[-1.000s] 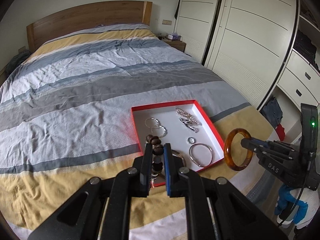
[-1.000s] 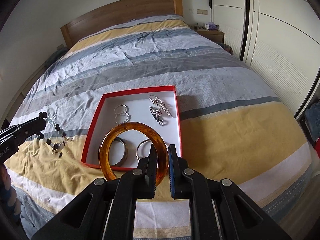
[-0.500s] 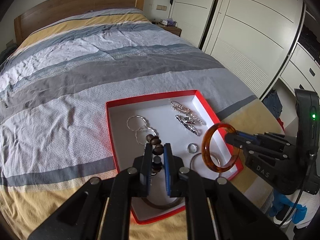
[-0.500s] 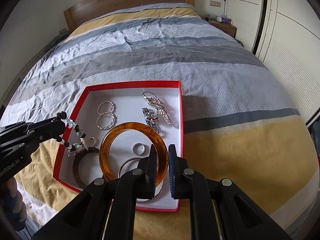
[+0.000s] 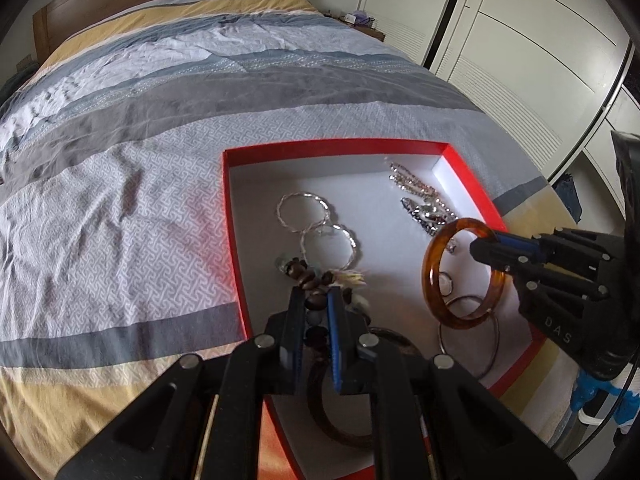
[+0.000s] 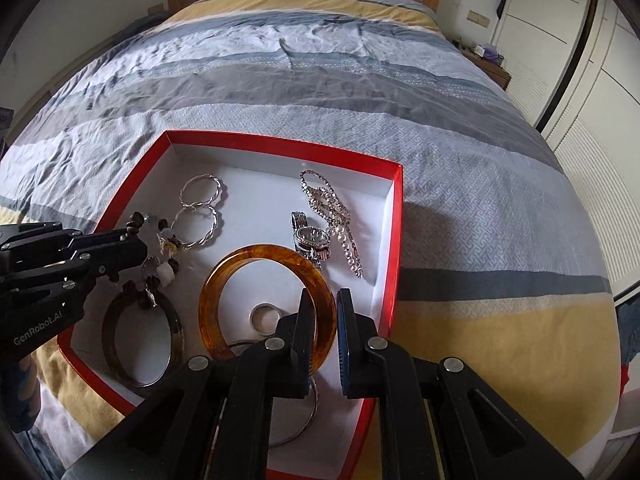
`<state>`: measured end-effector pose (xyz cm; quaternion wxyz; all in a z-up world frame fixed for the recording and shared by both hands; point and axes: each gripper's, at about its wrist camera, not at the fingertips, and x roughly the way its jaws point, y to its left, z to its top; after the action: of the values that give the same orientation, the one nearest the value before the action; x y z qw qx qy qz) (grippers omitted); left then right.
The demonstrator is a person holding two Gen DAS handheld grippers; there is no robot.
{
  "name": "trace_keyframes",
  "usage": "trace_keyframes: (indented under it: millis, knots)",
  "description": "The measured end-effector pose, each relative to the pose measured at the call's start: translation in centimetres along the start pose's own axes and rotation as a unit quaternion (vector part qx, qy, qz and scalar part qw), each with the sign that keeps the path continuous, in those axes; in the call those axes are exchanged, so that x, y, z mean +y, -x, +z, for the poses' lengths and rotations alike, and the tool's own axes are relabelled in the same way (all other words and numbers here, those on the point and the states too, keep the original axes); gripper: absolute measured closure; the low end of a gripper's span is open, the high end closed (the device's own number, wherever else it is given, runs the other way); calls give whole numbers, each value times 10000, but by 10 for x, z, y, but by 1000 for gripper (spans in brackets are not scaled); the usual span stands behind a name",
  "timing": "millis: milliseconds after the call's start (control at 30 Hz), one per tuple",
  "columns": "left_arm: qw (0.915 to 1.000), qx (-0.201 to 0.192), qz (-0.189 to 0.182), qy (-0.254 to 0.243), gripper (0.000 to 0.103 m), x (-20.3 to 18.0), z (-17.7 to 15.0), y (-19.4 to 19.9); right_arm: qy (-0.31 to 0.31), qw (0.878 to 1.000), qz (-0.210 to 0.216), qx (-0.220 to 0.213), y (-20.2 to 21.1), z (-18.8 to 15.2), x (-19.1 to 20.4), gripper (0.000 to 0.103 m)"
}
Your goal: Organize jewelry
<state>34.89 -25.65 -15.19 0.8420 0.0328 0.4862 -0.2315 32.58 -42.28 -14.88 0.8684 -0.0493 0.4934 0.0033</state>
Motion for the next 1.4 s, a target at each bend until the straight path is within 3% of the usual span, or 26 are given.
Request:
trace_keyframes:
  millis: [467,633,733,1167,1400]
  knots:
    - [9999,-99,-85,-66,92,0,-6,-3,155,9997,-102,186,-28,6,7,92]
    - [9996,-74,-261,82,83,3,-5,4,109,9998,-106,156,-22,6,6,81]
    - [9994,-59,-323,127,75,1,-5,9,72,9998,-119,122,-14,6,5,74]
    - [9986,-442,-251,168,74,-2,-27,86,-313,9992,9,-264,59,-21,9,71]
    - [9968,-770,196,-77,74,-5,-63,137,-567,9970,122,-505,106,-47,26,62]
